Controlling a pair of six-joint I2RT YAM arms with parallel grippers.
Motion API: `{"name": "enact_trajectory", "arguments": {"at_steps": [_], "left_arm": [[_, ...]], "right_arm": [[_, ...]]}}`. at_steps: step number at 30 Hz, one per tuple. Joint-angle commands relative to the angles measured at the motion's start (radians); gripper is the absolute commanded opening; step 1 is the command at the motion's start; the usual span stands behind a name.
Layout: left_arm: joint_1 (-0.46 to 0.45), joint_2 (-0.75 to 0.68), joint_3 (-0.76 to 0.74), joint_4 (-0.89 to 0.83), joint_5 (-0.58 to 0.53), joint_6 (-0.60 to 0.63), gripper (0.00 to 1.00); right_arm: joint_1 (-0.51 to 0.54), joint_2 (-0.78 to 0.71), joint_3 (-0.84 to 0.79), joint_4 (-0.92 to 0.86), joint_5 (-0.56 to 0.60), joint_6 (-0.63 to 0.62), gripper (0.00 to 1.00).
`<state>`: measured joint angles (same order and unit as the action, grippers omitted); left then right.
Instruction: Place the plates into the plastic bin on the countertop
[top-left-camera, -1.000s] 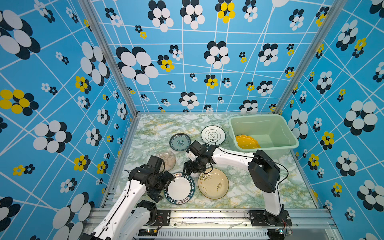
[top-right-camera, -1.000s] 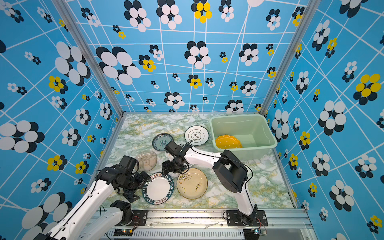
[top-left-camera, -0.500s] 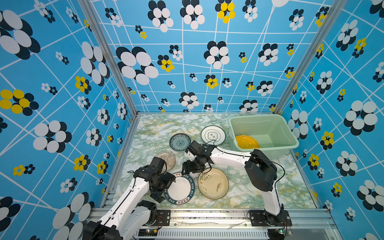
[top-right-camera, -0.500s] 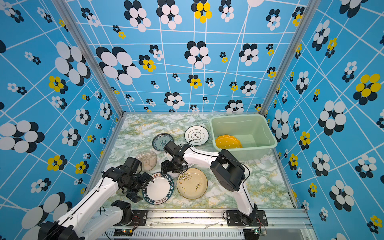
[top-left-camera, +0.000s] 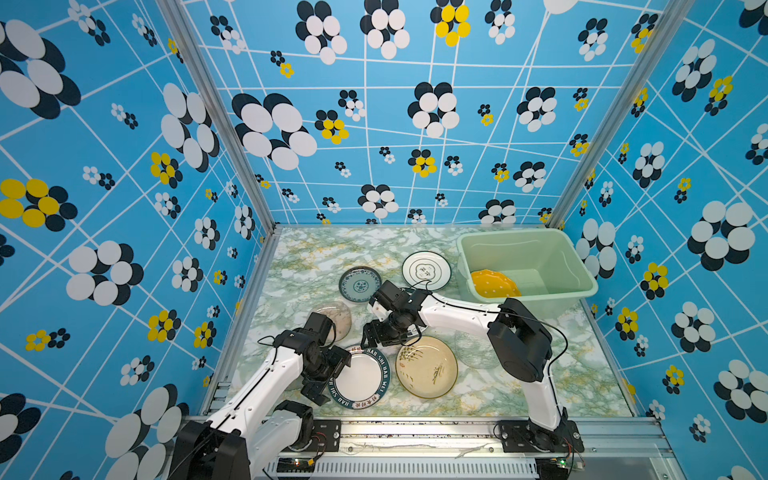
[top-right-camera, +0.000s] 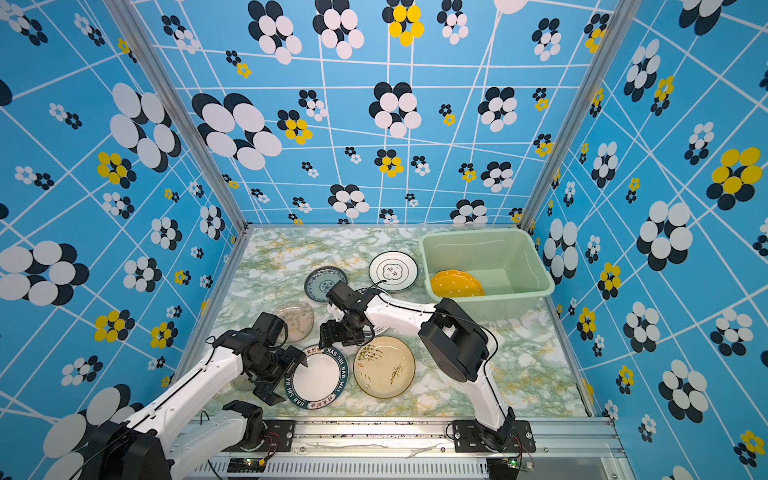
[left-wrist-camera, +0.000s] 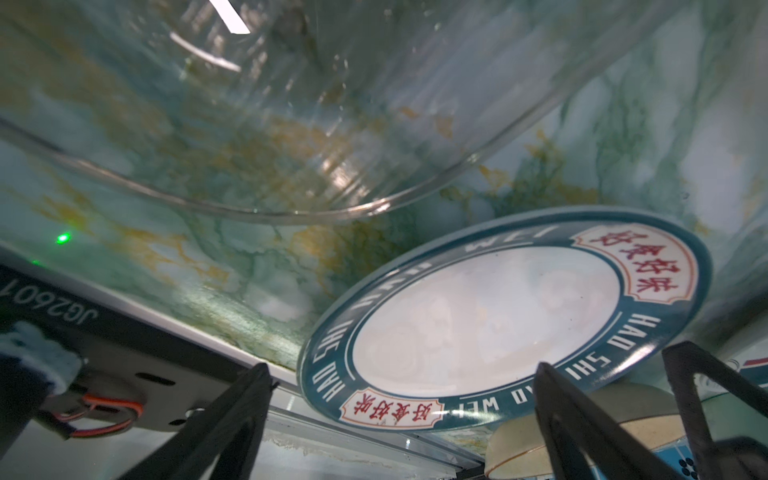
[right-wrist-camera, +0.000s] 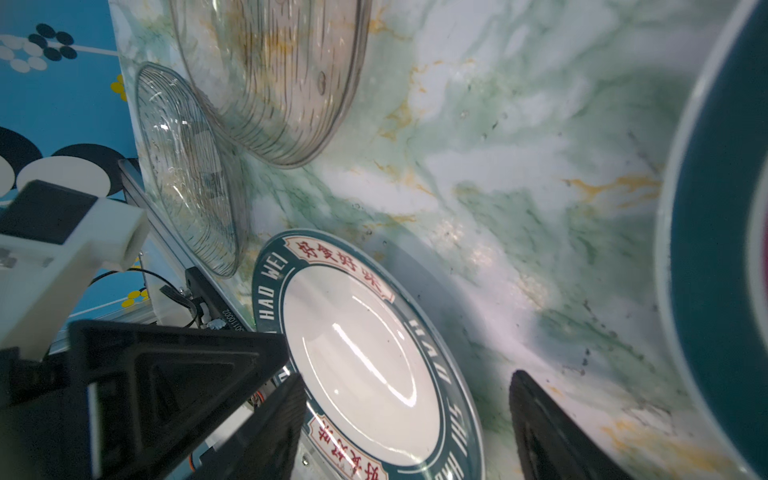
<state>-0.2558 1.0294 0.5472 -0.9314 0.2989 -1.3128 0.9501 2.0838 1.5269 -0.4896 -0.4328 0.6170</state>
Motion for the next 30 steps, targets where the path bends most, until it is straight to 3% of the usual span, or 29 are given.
{"name": "enact_trajectory", "arguments": {"at_steps": [1, 30], "left_arm": [[-0.005, 0.017, 0.01, -0.029, -0.008, 0.02, 0.99], [-0.042, 0.095, -0.049, 0.117, -0.036, -0.068, 1.0]], "right_arm": [[0.004, 0.029, 0.03, -0.018, -0.024, 0.011, 0.79], [0.003, 0.084, 0.064, -0.049, -0.14, 0.005, 0.66]]}}
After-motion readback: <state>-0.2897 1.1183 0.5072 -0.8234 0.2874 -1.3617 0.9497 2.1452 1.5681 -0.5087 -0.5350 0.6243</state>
